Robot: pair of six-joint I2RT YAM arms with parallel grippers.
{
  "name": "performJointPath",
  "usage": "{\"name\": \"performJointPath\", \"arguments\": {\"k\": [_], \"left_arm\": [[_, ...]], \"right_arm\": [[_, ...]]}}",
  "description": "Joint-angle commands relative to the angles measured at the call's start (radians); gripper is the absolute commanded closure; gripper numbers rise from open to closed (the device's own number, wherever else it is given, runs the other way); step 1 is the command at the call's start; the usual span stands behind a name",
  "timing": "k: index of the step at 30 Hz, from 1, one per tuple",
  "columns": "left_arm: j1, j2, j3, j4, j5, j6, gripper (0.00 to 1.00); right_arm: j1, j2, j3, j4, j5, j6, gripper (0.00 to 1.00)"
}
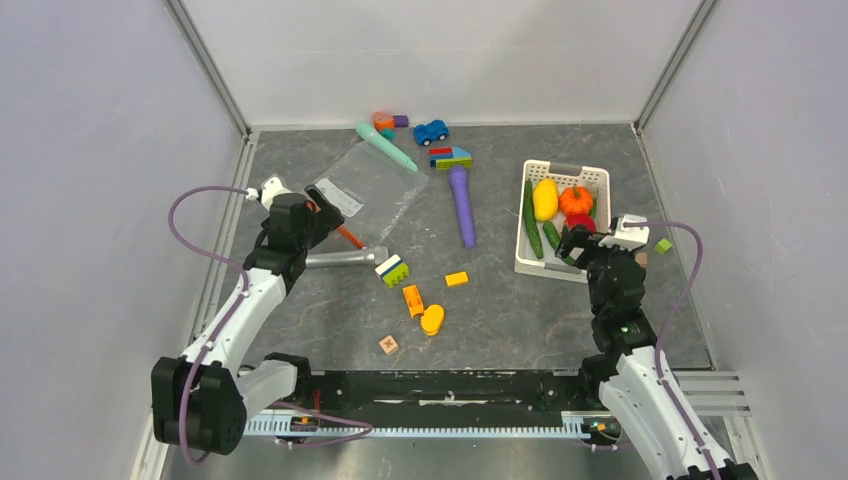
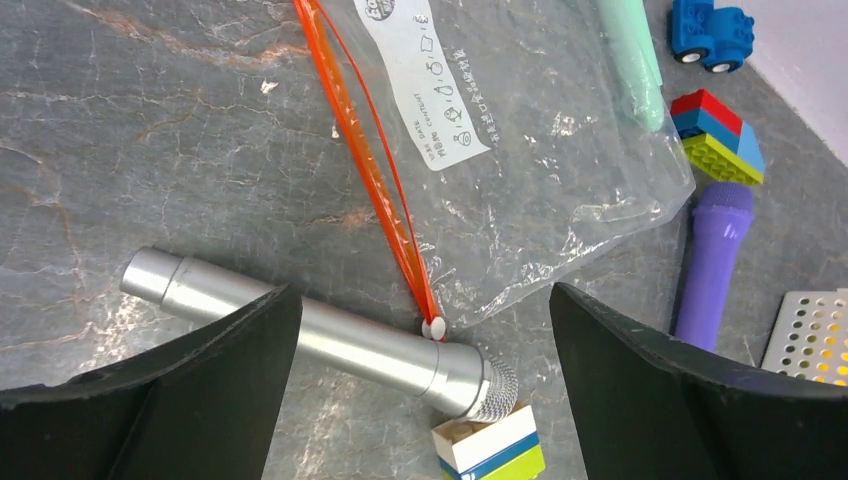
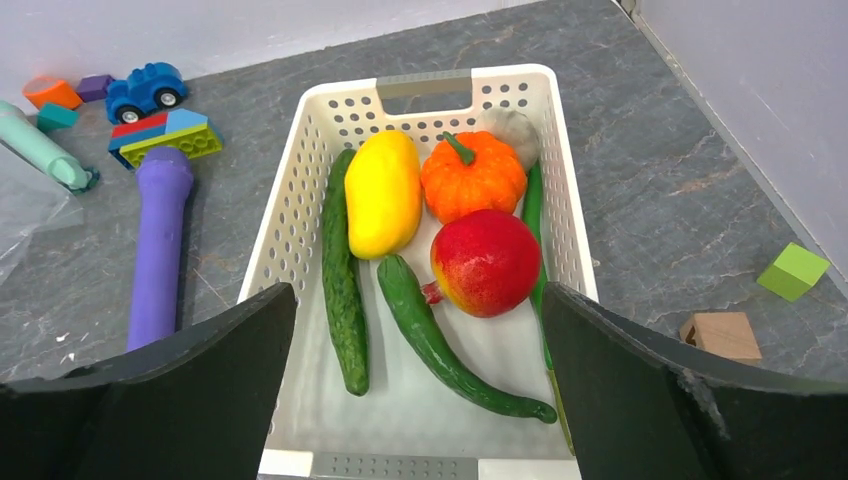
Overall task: Place the food in the zip-top bag and seal the zipper
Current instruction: Pick up the zipper food storage bag at the center of the board.
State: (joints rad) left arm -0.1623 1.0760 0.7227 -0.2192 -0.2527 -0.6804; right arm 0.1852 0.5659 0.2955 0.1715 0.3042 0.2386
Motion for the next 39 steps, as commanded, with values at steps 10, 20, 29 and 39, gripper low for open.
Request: {"name": "performJointPath", "arguments": {"k": [10,20,29,39], "left_arm": [[0.065,0.276,-0.012,0.313,0.043,-0.176,0.03],[0.097,0.472,0.027,0.390,0.159,-0.185,0.34],[0.099,0.520,0.042,0.396,0.173,-0.185,0.48],[0.099,0.578,0.116,0.372,0.153,-0.151,0.60]], "right_arm": [[-0.003,-0.257,-0.199,0.265,-0.171,-0.062,0.02],[-0.003,-0.234,-0.187,0.252,-0.205,-0.070,0.02],[-0.003,-0.187,-0.168,0.243,-0.212,-0.065,0.02],[-0.003,-0.189,-0.177,0.258,-0.217,-0.065,0.02]]}}
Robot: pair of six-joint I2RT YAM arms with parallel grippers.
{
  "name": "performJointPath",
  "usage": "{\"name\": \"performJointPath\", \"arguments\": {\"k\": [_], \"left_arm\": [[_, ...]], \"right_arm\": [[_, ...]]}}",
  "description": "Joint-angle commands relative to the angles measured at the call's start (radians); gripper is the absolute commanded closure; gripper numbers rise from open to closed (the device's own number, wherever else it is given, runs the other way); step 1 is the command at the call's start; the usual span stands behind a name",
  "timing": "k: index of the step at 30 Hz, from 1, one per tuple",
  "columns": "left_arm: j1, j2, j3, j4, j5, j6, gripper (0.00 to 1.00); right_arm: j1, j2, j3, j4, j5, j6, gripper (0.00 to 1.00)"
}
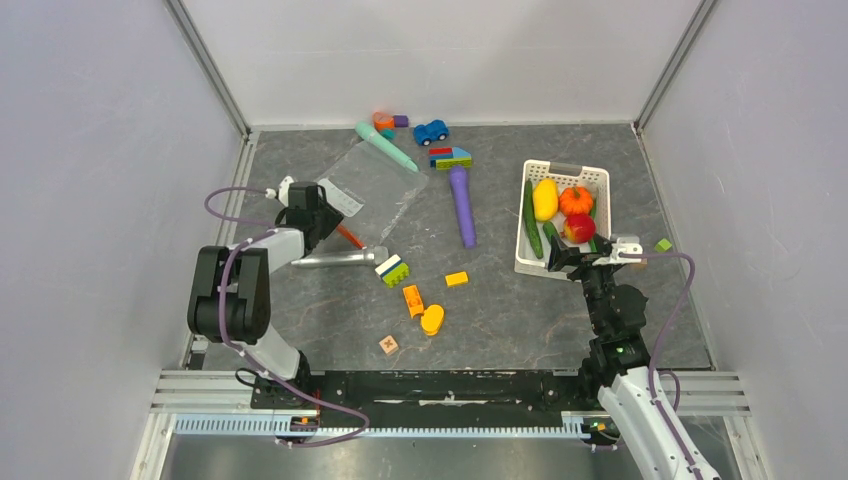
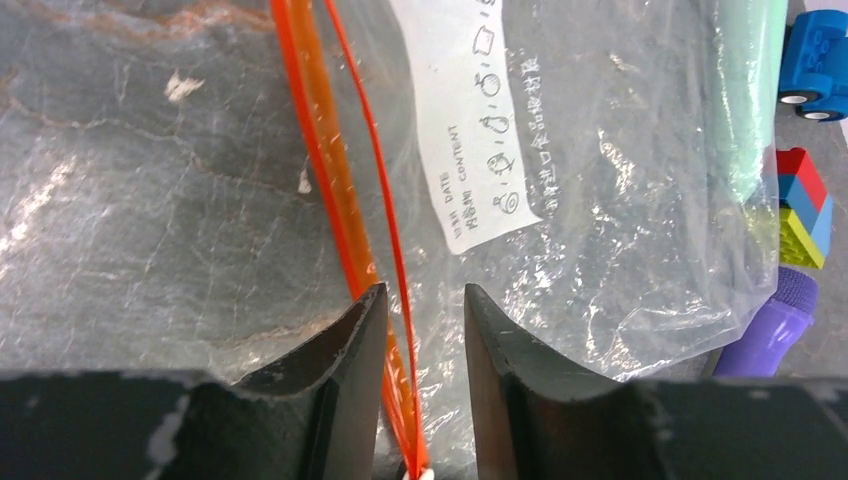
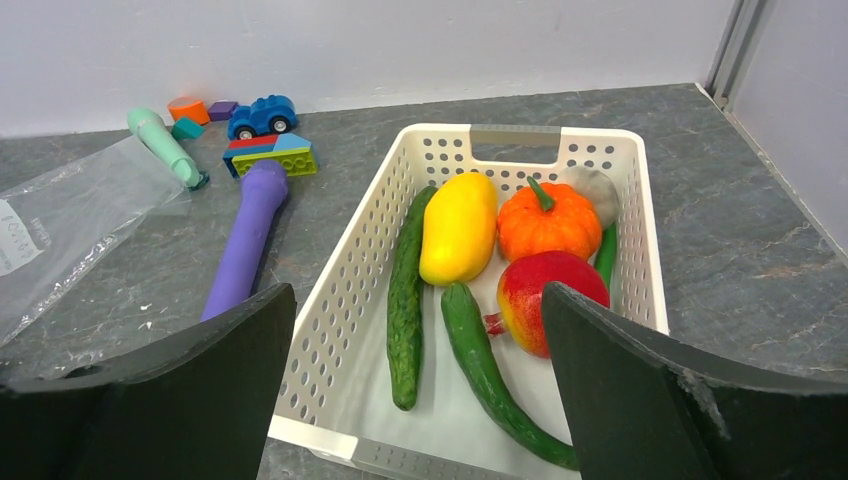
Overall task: Place the food in the zip-top bag and seal the zipper
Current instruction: Pick up the zipper food storage bag at the center of the board.
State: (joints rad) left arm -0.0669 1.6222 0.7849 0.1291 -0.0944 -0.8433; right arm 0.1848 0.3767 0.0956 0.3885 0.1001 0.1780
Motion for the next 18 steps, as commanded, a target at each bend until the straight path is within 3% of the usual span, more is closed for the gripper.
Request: {"name": "performJointPath", "arguments": {"k": [1,10,12,14,18], "left_arm": [[0.004,0.042,0.063,0.022,0.001,0.012,0.61],[0.005,0.105,0.115,0.020,0.000,0.015,0.66],[0.007,0.118,0.128,0.020,-0.005,0.012,0.74],[0.011,0.123,0.154,0.013,0.012,0.011,0.97],[0.012,0.038,0.179,0.009,0.020,0.036,0.98]], "right_arm": [[-0.002,0.000,0.023,0.040,-0.012,-0.006,0.02],[-0.002,-0.017,0.033,0.014,0.005,-0.019,0.02],[-0.003,-0.021,0.032,0.014,0.004,-0.019,0.02],[-0.002,-0.020,0.035,0.014,0.005,-0.018,0.02],[-0.002,-0.018,0.037,0.014,-0.024,-0.007,0.02]]}}
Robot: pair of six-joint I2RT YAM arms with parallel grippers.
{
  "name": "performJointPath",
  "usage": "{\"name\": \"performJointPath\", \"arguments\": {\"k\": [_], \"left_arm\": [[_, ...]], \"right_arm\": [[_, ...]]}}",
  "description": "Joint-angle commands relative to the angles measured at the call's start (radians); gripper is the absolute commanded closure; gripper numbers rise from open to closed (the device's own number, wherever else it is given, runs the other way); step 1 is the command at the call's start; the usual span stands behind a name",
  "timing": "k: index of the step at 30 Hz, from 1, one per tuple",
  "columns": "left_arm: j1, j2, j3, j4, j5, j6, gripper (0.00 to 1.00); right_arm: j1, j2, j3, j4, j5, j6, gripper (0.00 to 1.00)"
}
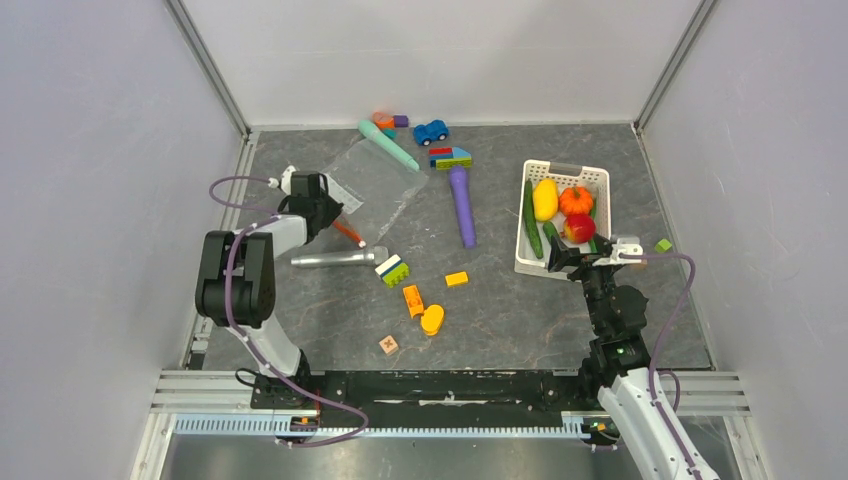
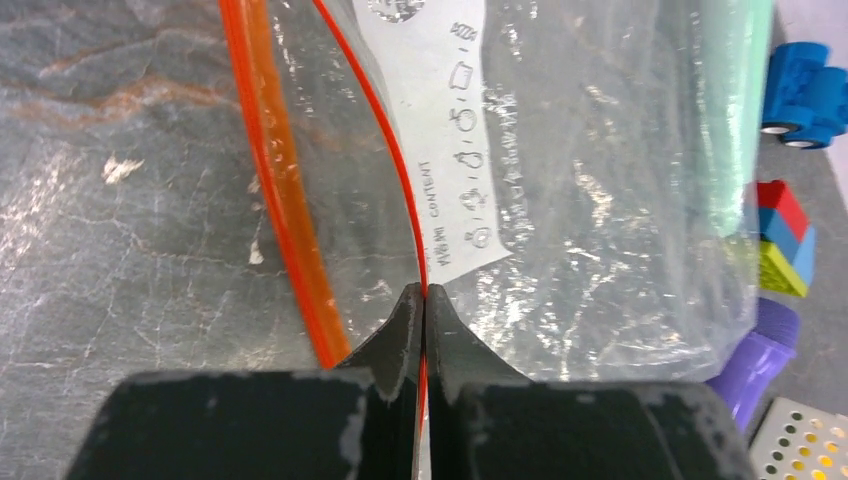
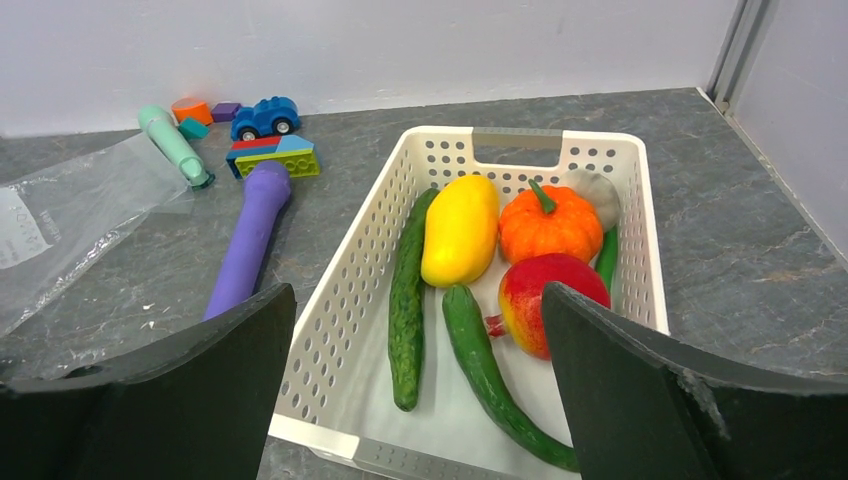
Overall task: Place the food in the zip-top bag and seal the zipper
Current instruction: Pick up the zipper food storage bag at the center of the board, then open the zipper of the food storage bag.
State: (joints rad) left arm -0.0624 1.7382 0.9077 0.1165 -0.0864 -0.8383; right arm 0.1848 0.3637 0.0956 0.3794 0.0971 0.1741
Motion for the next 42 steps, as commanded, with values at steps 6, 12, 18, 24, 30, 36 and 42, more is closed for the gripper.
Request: {"name": "performJointPath", "arguments": {"k": [6,12,18,24,30,36,42], "left_arm": [[-0.002,-0.360,0.087,-0.162,-0.099,0.128,0.98],[-0.011,-0.617,0.142,-0.448,-0.174,0.163,0.98],[-0.055,-0.782,0.200,-0.647,-0.294,0.147,0.98],[-0.211,-0.713,0.210,-0.665,-0.252,0.131,0.98],[-0.414,-0.598,0.136,-0.517,-0.188,0.035,0.98],[-0.517,-0.504,0.117,-0.419,-0.173,-0.074,0.98],[-0.592,-0.493,0.083,-0.310,-0.166,-0.108,0.98]], "right_arm": [[-0.002,0.079,0.059,0.055,-0.263,0.000,0.02],[0.011,0.267,0.149,0.074,-0.576,-0.010,0.02],[0.211,0.436,0.190,0.213,-0.481,0.015,0.02],[0.409,0.594,0.267,0.349,-0.320,0.073,0.02],[0.521,0.713,0.328,0.447,-0.228,0.093,0.02],[0.573,0.788,0.386,0.448,-0.111,0.128,0.02],[0.604,0.830,0.380,0.483,0.104,0.219,0.02]]}}
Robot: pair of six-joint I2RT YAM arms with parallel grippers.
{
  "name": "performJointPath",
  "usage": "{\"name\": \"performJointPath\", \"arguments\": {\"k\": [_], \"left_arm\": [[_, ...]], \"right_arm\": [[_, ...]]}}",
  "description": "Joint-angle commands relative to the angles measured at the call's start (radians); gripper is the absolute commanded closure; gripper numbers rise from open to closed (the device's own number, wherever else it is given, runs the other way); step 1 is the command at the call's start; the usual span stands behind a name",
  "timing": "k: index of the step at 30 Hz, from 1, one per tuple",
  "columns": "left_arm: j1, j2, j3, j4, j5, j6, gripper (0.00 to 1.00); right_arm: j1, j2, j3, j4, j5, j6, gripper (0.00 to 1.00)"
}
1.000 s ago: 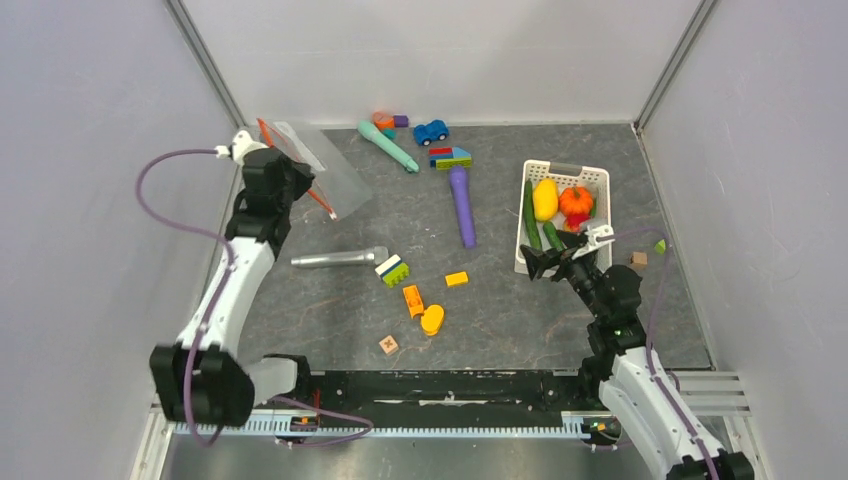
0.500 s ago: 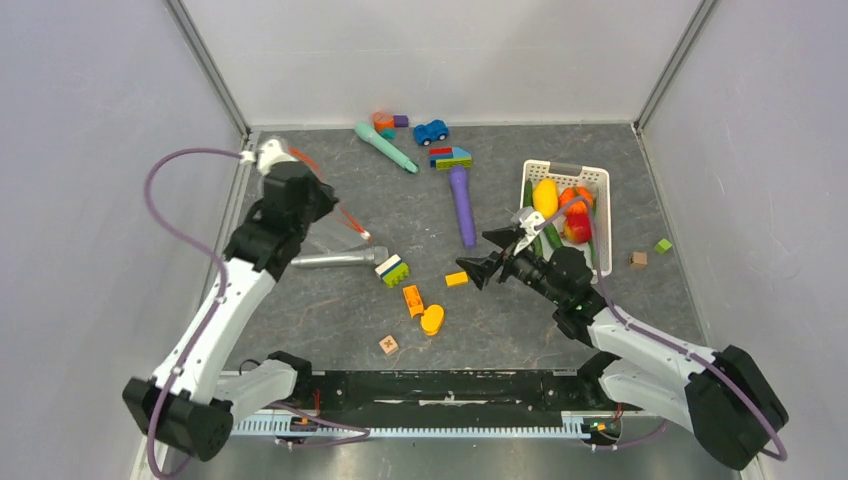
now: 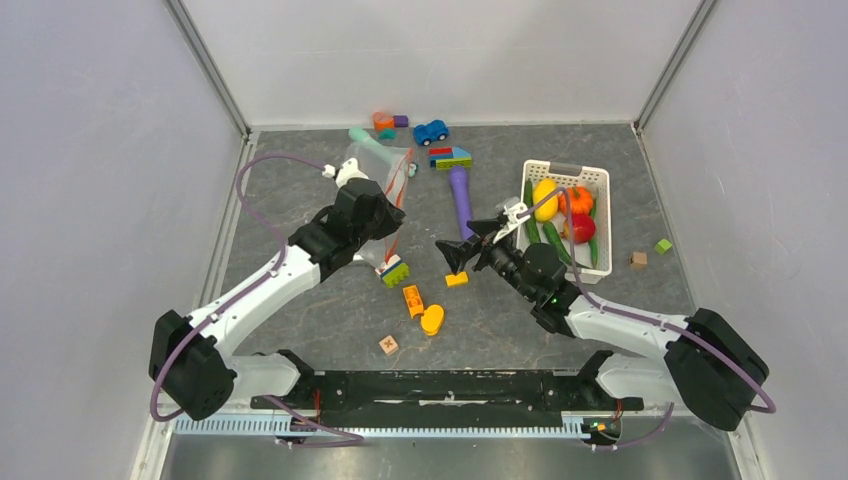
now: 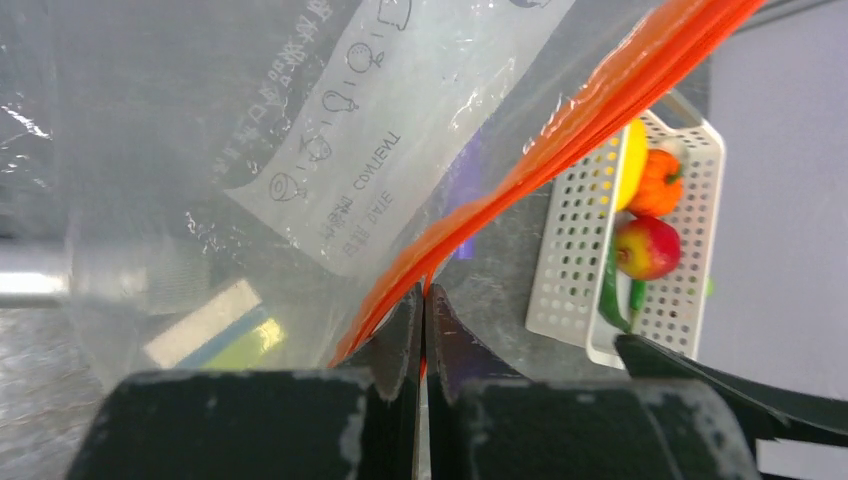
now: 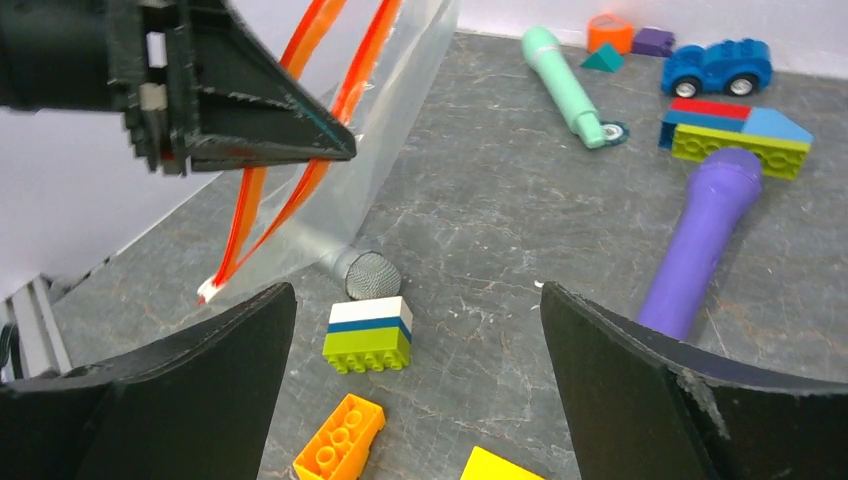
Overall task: Place the food in the zip-top bag and seal the zipper
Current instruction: Open the zipper of the food storage bag.
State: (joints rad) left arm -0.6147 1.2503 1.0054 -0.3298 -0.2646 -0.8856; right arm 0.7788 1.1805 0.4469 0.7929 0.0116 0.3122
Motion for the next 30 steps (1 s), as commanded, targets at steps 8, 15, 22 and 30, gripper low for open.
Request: {"name": "performJointPath", "arguments": {"k": [8,15,22,30], "left_arm": [[-0.095,0.003,-0.019,0.137,-0.011,-0.030,0.98],[-0.123,0.016,-0.018,0.137,-0.011,-0.024,0.98],[-0.144,0.020,-0.021,0.137,-0.018,-0.019,0.98],[-0.157,0.014,-0.030,0.137,-0.008,-0.006,0.98]], "right_arm": [[0.010,0.076,0.195,-0.041,0.309,0.151,0.02],[0.010,0.186,0.338,-0.123,0.282,0.181,0.02],[0.010,0.285,0.438,-0.173,0.287,0.182,0.02],[0.010,0.378,0.511,-0.221,0.330,0.197,0.15]]}}
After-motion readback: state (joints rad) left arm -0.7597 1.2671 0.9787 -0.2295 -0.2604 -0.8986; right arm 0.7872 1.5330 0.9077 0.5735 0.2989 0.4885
